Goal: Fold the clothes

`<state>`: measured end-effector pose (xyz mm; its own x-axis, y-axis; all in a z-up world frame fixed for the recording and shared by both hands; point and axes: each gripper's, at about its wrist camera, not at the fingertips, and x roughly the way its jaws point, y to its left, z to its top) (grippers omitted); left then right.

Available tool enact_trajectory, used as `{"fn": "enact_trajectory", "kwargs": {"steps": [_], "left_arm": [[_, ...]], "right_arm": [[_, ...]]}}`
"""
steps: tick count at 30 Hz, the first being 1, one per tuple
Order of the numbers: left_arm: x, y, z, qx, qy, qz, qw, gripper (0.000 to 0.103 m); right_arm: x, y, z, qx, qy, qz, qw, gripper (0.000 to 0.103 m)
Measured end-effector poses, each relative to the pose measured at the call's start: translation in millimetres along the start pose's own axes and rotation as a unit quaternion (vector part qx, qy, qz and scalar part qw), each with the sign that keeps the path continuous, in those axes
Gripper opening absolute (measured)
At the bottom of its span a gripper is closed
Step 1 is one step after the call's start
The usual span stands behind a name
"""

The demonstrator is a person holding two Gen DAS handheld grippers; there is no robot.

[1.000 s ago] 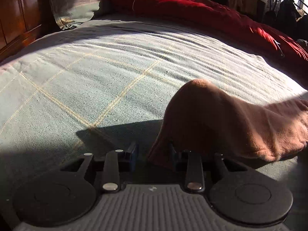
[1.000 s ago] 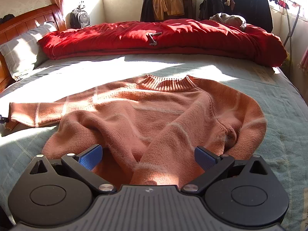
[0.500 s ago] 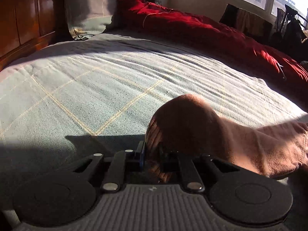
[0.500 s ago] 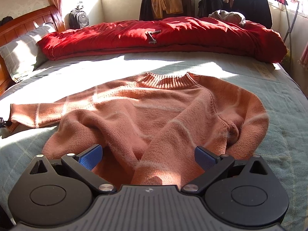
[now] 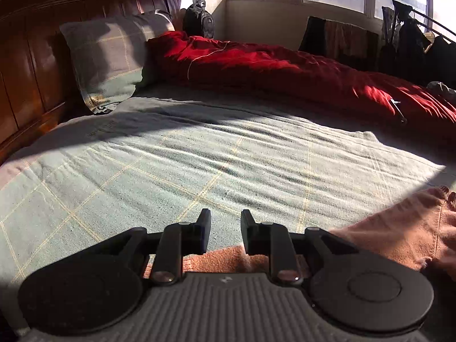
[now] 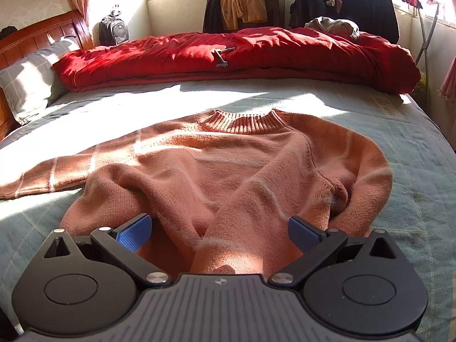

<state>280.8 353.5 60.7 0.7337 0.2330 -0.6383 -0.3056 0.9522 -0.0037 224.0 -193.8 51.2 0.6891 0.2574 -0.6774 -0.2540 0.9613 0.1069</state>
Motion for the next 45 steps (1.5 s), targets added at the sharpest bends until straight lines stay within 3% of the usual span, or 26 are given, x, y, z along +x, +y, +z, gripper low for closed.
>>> {"fn": "enact_trajectory", "kwargs": {"steps": [5, 8, 12, 19, 22, 23, 24, 28, 32, 35, 40, 45], "left_arm": [[44, -78, 9, 0.087, 0.0, -0.108, 0.9903, 0.031], [88, -117, 3, 0.118, 0.031, -0.162, 0.9793, 0.031], [127, -139, -10, 0.149, 0.087, -0.166, 0.9709, 0.031], [133, -136, -17, 0.186, 0.112, -0.19, 0.9576, 0.034], [122, -144, -19, 0.226, 0.116, -0.184, 0.9495, 0.025], [118, -147, -21, 0.243, 0.114, -0.18, 0.9463, 0.015], [116, -150, -21, 0.255, 0.101, -0.161, 0.948, 0.003], [106, -151, -12, 0.246, 0.041, -0.126, 0.9602, 0.002], [113, -147, 2, 0.224, 0.029, -0.11, 0.9679, 0.0], [130, -140, -1, 0.213, 0.053, -0.085, 0.9719, 0.0], [125, -129, -15, 0.193, 0.054, -0.104, 0.9743, 0.002], [87, -129, -13, 0.172, 0.029, -0.13, 0.9761, 0.003]], "right_arm": [[-9, -2, -3, 0.013, -0.002, 0.008, 1.0, 0.103], [-16, -5, -6, 0.03, -0.007, 0.017, 0.999, 0.103], [-26, -9, -11, 0.035, -0.013, -0.003, 0.999, 0.103], [-28, -23, -17, 0.07, -0.011, -0.03, 0.997, 0.103], [-22, -19, -15, 0.07, -0.005, -0.03, 0.997, 0.103], [-21, -17, -14, 0.065, -0.005, -0.029, 0.997, 0.103], [-20, -15, -13, 0.061, -0.005, -0.028, 0.998, 0.103], [-17, -9, -10, 0.047, -0.003, -0.03, 0.998, 0.103], [-17, -9, -8, 0.049, -0.001, -0.035, 0.998, 0.103], [-20, -10, -8, 0.05, -0.006, -0.038, 0.998, 0.103], [-24, -16, -11, 0.066, -0.023, -0.041, 0.997, 0.103], [-30, -23, -17, 0.071, -0.064, -0.06, 0.994, 0.103]]}}
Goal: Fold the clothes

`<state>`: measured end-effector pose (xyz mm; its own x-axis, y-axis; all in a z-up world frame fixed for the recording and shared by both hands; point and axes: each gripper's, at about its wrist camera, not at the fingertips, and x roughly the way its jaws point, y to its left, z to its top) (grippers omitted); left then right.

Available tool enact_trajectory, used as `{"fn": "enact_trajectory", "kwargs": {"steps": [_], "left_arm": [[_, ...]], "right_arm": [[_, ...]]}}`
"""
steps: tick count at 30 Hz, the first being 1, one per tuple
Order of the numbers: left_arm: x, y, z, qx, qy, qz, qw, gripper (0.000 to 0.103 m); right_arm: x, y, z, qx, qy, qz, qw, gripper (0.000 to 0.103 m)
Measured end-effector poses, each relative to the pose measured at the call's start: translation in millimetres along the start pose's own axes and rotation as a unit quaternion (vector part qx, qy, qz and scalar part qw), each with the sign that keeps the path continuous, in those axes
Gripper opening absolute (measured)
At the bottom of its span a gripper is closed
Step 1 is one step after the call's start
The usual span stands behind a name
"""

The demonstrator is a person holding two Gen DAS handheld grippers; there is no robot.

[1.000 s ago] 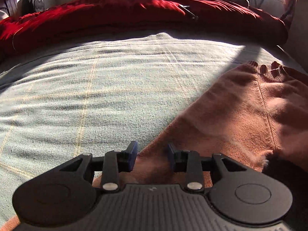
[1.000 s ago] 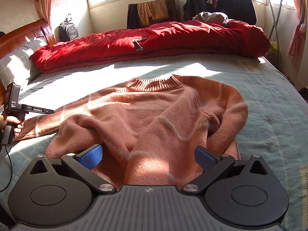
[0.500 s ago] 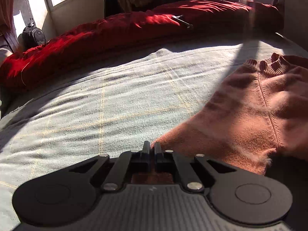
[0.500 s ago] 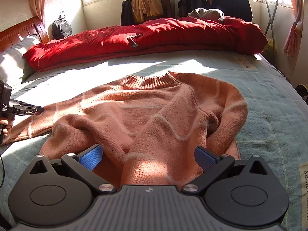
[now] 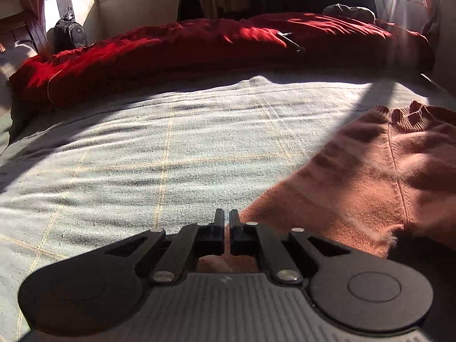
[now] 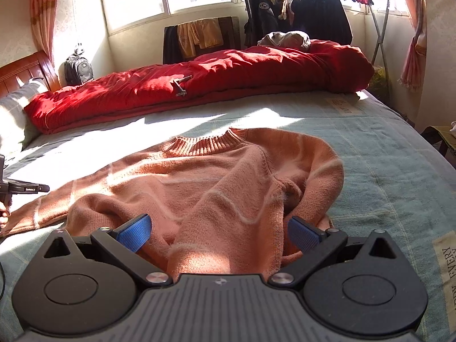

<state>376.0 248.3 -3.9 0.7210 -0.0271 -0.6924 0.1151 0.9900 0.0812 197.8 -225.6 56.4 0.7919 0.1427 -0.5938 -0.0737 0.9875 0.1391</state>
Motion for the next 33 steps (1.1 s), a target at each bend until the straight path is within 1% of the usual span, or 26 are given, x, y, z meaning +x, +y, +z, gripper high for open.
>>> {"fn": "enact_trajectory", "kwargs": {"steps": [2, 4, 6, 7, 9, 11, 13, 14, 15, 18, 20, 23, 25, 27, 30, 33], "left_arm": [[-16, -8, 1, -0.005, -0.011, -0.013, 0.9998, 0.004], [-31, -21, -2, -0.006, -0.02, -0.035, 0.9992, 0.009], [-41, -35, -5, -0.005, -0.022, -0.056, 0.9982, 0.027], [-46, -48, -8, 0.0, -0.024, -0.067, 0.9974, 0.03], [-54, -71, -10, 0.018, -0.026, -0.083, 0.996, 0.032], [-63, -96, -11, 0.039, -0.032, -0.099, 0.9938, 0.032], [-73, -116, -9, 0.044, -0.044, -0.114, 0.9914, 0.034], [-79, -127, -7, 0.045, -0.052, -0.125, 0.9898, 0.04], [-84, -136, -6, 0.04, -0.059, -0.133, 0.9885, 0.045], [-99, -163, -3, 0.025, -0.079, -0.164, 0.983, 0.046], [-104, -177, -2, 0.018, -0.084, -0.178, 0.9803, 0.046], [-109, -196, -1, 0.025, -0.08, -0.182, 0.9798, 0.046], [-112, -206, -3, 0.033, -0.076, -0.169, 0.982, 0.046], [-115, -211, -5, 0.028, -0.072, -0.154, 0.9851, 0.046], [-121, -219, -8, 0.021, -0.065, -0.134, 0.9887, 0.046], [-131, -230, -11, 0.02, -0.063, -0.118, 0.9908, 0.047]], "right_arm": [[-1, -6, 1, 0.008, 0.009, -0.006, 1.0, 0.101], [-3, -16, 2, 0.023, 0.016, -0.012, 1.0, 0.094], [-6, -28, 1, 0.039, 0.02, -0.025, 0.999, 0.081], [-7, -34, 0, 0.046, 0.021, -0.033, 0.998, 0.078], [-11, -48, -3, 0.059, 0.026, -0.048, 0.997, 0.066], [-14, -60, -8, 0.068, 0.028, -0.065, 0.995, 0.064], [-17, -68, -13, 0.072, 0.028, -0.076, 0.994, 0.064], [-19, -72, -16, 0.074, 0.029, -0.077, 0.994, 0.064], [-19, -77, -19, 0.077, 0.03, -0.076, 0.994, 0.064], [-13, -85, -31, 0.081, 0.043, -0.077, 0.993, 0.064], [-4, -89, -38, 0.081, 0.056, -0.073, 0.992, 0.065], [10, -94, -46, 0.077, 0.073, -0.067, 0.992, 0.065], [19, -100, -48, 0.069, 0.081, -0.07, 0.992, 0.065], [28, -107, -50, 0.064, 0.086, -0.068, 0.992, 0.065], [38, -117, -51, 0.065, 0.09, -0.039, 0.993, 0.065], [43, -120, -48, 0.06, 0.086, 0.0, 0.994, 0.065]]}}
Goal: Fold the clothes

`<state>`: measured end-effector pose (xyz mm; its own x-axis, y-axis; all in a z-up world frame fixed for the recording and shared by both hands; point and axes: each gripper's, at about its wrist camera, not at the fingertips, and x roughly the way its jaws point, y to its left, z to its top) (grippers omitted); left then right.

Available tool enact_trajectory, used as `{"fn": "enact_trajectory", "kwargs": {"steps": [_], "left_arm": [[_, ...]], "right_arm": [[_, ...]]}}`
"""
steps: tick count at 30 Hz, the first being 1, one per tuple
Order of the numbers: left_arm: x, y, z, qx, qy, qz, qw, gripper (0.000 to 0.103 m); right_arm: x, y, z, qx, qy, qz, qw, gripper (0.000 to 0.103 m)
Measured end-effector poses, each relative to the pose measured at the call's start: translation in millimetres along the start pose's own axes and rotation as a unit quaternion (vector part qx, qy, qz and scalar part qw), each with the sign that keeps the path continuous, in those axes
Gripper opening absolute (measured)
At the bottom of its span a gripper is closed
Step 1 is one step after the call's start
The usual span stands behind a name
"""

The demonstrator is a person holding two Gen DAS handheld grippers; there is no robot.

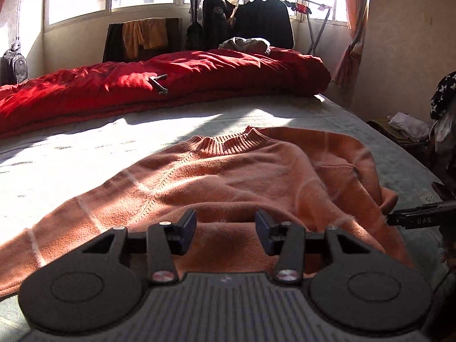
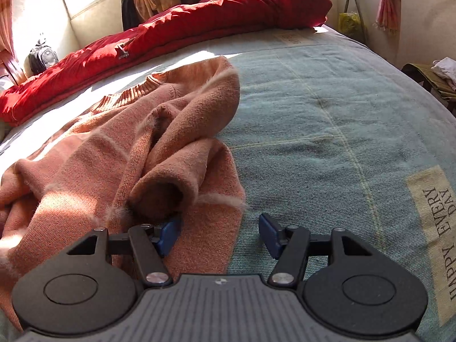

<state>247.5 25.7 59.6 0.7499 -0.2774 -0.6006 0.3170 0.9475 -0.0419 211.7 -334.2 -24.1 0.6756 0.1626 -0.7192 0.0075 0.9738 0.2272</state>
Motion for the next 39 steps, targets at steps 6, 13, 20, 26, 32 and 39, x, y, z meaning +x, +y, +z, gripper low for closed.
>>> {"fn": "enact_trajectory", "kwargs": {"steps": [6, 13, 20, 26, 32, 39], "left_arm": [[-6, -25, 1, 0.011, 0.001, 0.013, 0.9999, 0.05], [0, -50, 2, 0.032, 0.006, 0.005, 0.9995, 0.052], [1, -58, 3, 0.045, 0.003, -0.003, 0.999, 0.055], [3, -52, 1, 0.041, 0.005, -0.001, 0.9992, 0.058], [0, -44, -3, 0.042, 0.002, -0.007, 0.9991, 0.058], [0, -19, -4, 0.023, -0.003, -0.003, 0.9997, 0.058]], "right_arm": [[4, 6, 8, -0.04, -0.029, 0.019, 0.999, 0.065], [-3, 2, 6, -0.045, -0.043, 0.043, 0.997, 0.065], [-4, 13, -5, -0.116, -0.089, 0.001, 0.989, 0.075], [-9, 17, 7, -0.095, -0.091, -0.015, 0.991, 0.067], [6, 30, 15, -0.099, -0.067, -0.028, 0.992, 0.012], [-18, 9, 23, -0.076, -0.091, -0.101, 0.988, 0.011]]}}
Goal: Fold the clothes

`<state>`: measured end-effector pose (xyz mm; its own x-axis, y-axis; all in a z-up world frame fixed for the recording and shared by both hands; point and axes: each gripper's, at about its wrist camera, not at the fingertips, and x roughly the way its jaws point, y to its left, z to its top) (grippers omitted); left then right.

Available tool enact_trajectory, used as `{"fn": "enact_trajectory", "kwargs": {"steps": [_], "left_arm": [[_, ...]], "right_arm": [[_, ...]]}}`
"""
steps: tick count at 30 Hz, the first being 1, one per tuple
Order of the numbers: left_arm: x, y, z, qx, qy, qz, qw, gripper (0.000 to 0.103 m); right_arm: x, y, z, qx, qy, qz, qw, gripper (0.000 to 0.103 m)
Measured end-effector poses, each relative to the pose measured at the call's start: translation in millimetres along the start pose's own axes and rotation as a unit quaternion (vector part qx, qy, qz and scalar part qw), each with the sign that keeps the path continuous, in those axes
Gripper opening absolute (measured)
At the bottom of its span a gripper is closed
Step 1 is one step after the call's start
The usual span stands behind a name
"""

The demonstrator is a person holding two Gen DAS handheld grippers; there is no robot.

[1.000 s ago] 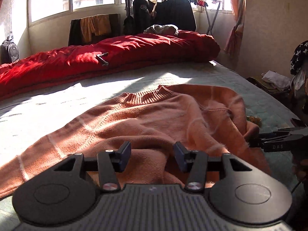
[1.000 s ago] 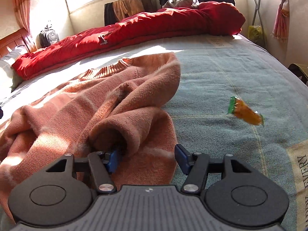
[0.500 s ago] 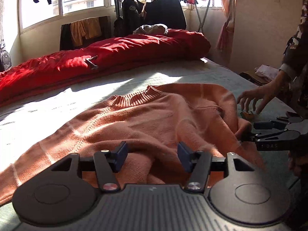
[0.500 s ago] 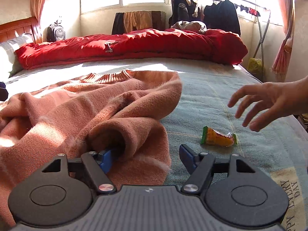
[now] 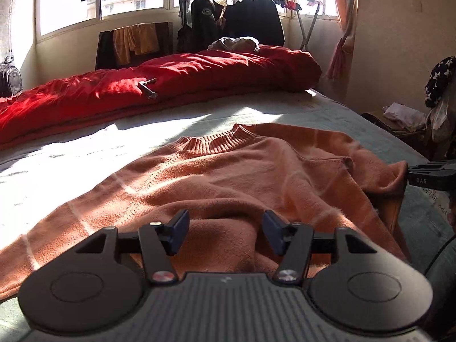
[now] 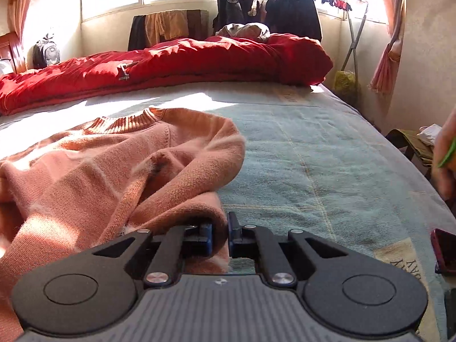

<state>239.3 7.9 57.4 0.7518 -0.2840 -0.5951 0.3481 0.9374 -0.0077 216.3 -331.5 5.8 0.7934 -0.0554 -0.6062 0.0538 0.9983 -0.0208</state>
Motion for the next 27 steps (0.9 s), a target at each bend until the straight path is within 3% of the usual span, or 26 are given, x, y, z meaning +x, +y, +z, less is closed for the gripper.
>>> {"fn": "enact_trajectory", "kwargs": {"steps": [6, 9, 10, 14, 17, 19, 24, 27], "left_arm": [[5, 9, -3, -0.007, -0.002, -0.014, 0.9999, 0.058], [8, 12, -4, -0.01, -0.001, -0.016, 0.9998, 0.058], [8, 13, -5, -0.011, 0.001, -0.015, 0.9998, 0.058], [12, 15, -6, -0.012, 0.009, -0.012, 0.9998, 0.058], [14, 14, -5, -0.01, 0.013, -0.009, 0.9998, 0.058], [16, 13, -3, -0.007, 0.015, -0.01, 0.9998, 0.058], [19, 8, 3, 0.001, 0.016, -0.013, 0.9998, 0.058], [19, 3, 7, 0.004, 0.01, -0.02, 0.9997, 0.058]], "right_arm": [[-22, -51, 16, 0.034, -0.026, -0.111, 0.993, 0.011], [-26, -68, 18, 0.045, -0.023, -0.139, 0.989, 0.012], [-25, -70, 17, 0.051, -0.018, -0.134, 0.99, 0.012], [-16, -66, 9, 0.043, 0.024, -0.081, 0.995, 0.029], [-14, -52, -3, 0.023, 0.053, -0.043, 0.997, 0.054], [-21, -49, -10, 0.02, 0.057, -0.025, 0.998, 0.056], [-57, -78, -13, 0.096, 0.019, 0.02, 0.995, 0.059], [-71, -102, -12, 0.16, -0.024, 0.026, 0.986, 0.072]]}}
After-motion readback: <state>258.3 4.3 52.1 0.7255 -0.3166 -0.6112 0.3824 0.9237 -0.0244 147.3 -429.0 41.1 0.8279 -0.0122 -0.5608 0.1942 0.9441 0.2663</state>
